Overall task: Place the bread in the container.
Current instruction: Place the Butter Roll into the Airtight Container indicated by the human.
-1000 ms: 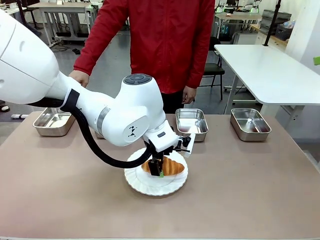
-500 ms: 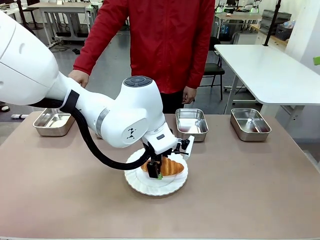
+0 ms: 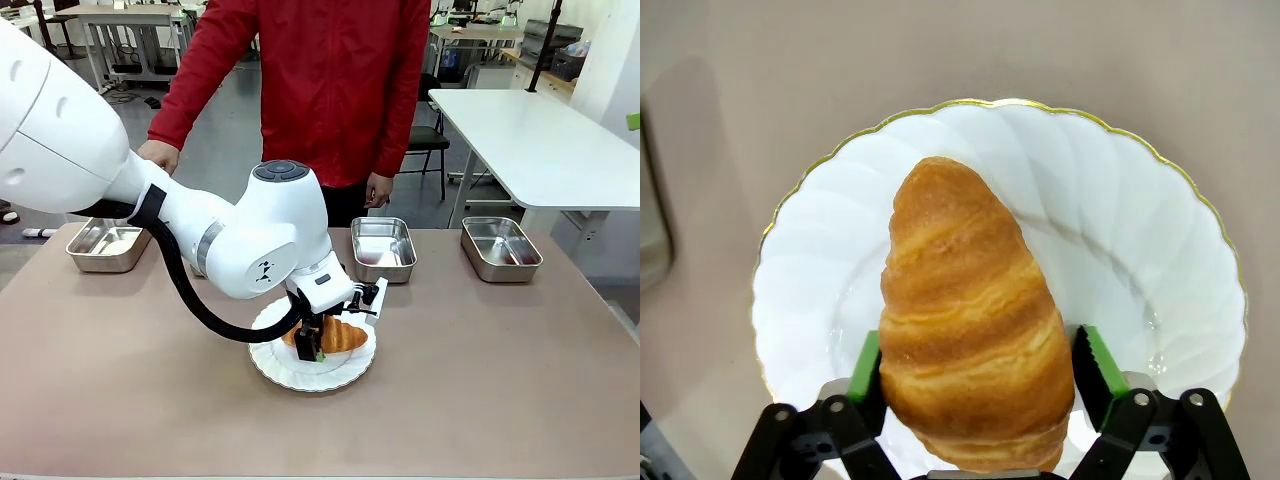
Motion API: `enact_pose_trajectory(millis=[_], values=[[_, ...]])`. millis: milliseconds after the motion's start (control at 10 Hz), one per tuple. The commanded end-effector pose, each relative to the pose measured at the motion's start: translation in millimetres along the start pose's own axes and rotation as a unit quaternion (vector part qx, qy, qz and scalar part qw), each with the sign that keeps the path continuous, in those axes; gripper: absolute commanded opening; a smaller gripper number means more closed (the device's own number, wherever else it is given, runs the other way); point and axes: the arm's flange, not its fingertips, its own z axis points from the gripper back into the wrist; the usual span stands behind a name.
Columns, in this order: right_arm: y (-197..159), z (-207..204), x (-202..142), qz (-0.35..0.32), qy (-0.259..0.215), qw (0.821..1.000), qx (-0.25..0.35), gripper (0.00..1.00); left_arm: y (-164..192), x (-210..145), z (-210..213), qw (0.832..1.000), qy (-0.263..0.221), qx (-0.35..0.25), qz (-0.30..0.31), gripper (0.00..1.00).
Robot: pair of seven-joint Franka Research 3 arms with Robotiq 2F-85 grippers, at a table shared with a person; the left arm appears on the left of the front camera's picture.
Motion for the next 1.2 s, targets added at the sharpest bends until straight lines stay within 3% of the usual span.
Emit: enact_pose_trajectory(millis=[0, 200, 600, 900, 1100], values=[[0, 0, 0, 0.0, -0.002, 1.0, -0.001, 1.0, 2, 1, 5, 1.0, 0.005, -0.007, 0.007, 0.69], [0, 0, 0, 0.0, -0.002, 1.0, -0.001, 1.0, 5, 0, 7, 1.0, -0.006, -0.018, 0.012, 0.49], [0, 0, 0, 0.0, -0.002, 1.0, -0.001, 1.0, 5, 1, 4, 1.0, 0.001, -0.003, 0.003, 0.5], [0, 0, 0, 0.0, -0.002, 1.0, -0.001, 1.0, 0, -26, 91, 0.988, -0.014, 0.117, 0.1, 0.49], [0, 0, 0, 0.0, -0.002, 1.0, -0.001, 1.0, -2, -64, 156, 0.947, 0.008, 0.177, 0.268, 0.49]])
